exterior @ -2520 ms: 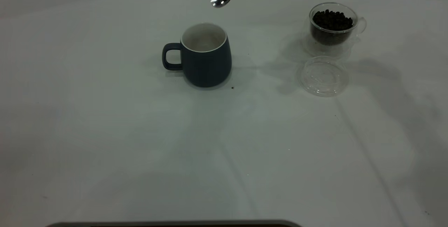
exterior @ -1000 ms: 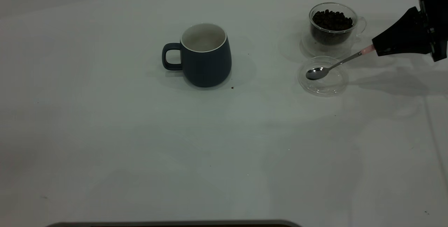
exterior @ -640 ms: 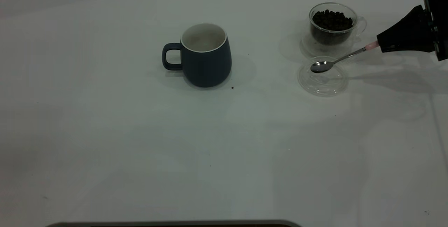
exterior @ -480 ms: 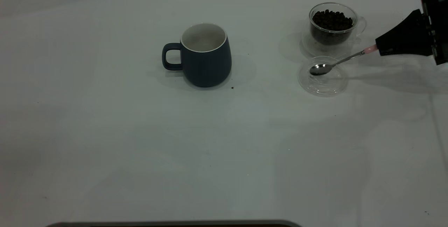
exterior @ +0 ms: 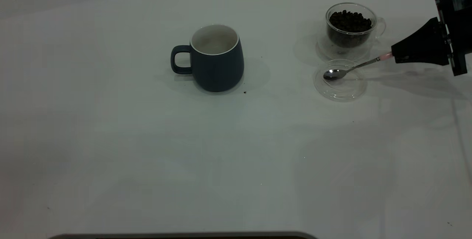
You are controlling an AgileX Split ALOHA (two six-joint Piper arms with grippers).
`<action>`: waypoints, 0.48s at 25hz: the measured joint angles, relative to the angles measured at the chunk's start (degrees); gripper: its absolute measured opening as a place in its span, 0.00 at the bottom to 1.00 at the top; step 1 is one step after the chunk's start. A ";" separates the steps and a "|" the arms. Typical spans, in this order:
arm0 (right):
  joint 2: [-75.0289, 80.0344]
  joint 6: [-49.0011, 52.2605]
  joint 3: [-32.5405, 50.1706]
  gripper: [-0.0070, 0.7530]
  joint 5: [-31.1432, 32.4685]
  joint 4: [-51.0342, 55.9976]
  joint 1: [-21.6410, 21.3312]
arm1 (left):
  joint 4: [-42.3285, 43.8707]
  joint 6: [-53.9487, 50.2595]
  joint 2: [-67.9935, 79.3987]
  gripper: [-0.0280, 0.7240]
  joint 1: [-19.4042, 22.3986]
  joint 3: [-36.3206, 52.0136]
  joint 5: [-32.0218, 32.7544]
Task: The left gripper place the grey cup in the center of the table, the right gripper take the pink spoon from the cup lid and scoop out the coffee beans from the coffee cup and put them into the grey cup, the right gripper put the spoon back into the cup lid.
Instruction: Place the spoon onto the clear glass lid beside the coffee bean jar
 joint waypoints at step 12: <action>1.80 -1.02 0.00 0.15 0.23 1.34 -0.05 | 0.00 0.00 0.00 0.79 0.00 0.00 0.00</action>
